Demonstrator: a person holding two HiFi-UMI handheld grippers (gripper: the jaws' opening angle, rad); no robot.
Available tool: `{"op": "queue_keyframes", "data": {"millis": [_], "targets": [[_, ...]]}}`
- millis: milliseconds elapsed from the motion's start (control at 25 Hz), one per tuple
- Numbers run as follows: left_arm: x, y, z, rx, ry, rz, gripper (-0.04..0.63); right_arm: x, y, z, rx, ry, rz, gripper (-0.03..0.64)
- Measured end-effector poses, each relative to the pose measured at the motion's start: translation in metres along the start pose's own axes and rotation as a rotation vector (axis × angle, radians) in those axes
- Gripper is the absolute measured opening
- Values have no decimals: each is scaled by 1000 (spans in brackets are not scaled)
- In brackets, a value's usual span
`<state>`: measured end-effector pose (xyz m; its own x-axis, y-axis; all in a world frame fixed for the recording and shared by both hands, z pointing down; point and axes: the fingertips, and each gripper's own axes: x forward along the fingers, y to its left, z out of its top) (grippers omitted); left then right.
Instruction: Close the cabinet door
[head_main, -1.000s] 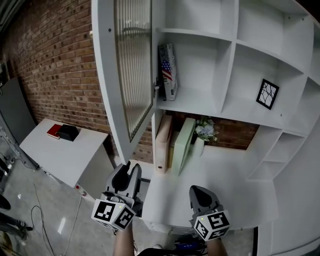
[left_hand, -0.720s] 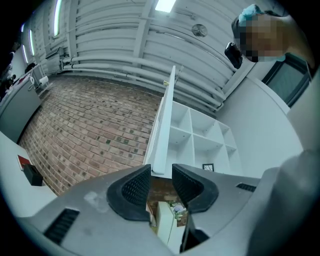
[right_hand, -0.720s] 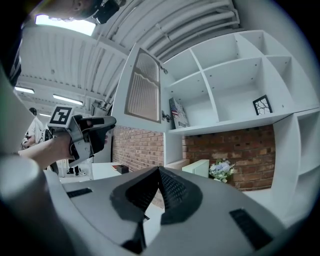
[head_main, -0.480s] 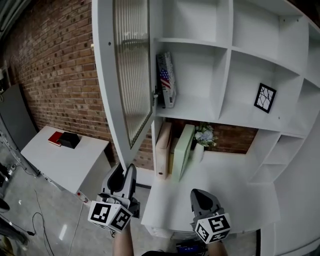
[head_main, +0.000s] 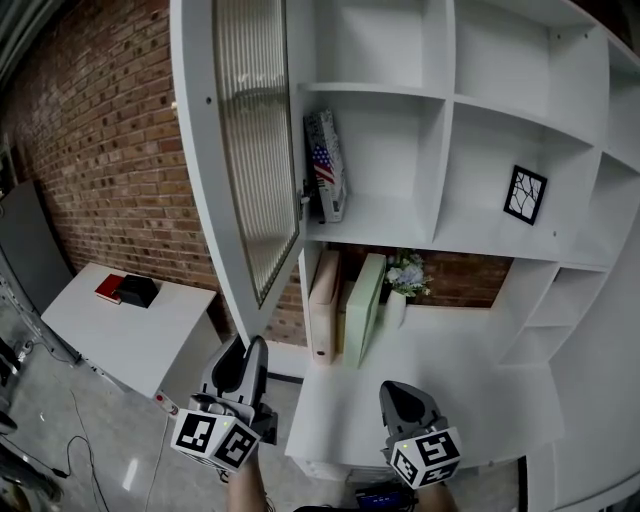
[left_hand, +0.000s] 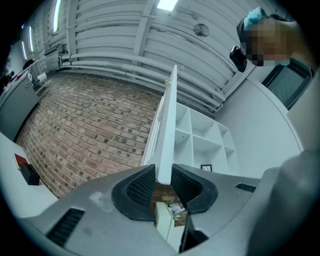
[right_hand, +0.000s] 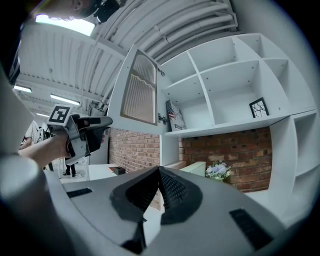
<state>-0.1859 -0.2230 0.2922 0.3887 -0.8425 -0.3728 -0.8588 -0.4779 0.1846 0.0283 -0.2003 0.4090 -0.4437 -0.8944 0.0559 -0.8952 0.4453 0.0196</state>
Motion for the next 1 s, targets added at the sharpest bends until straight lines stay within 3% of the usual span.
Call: {"op": "queue_keyframes", "data": {"millis": [1000], "targets": [[14,-54,-12,3,87,-108,110,-13,-7,0,12,3,-8,2]]}}
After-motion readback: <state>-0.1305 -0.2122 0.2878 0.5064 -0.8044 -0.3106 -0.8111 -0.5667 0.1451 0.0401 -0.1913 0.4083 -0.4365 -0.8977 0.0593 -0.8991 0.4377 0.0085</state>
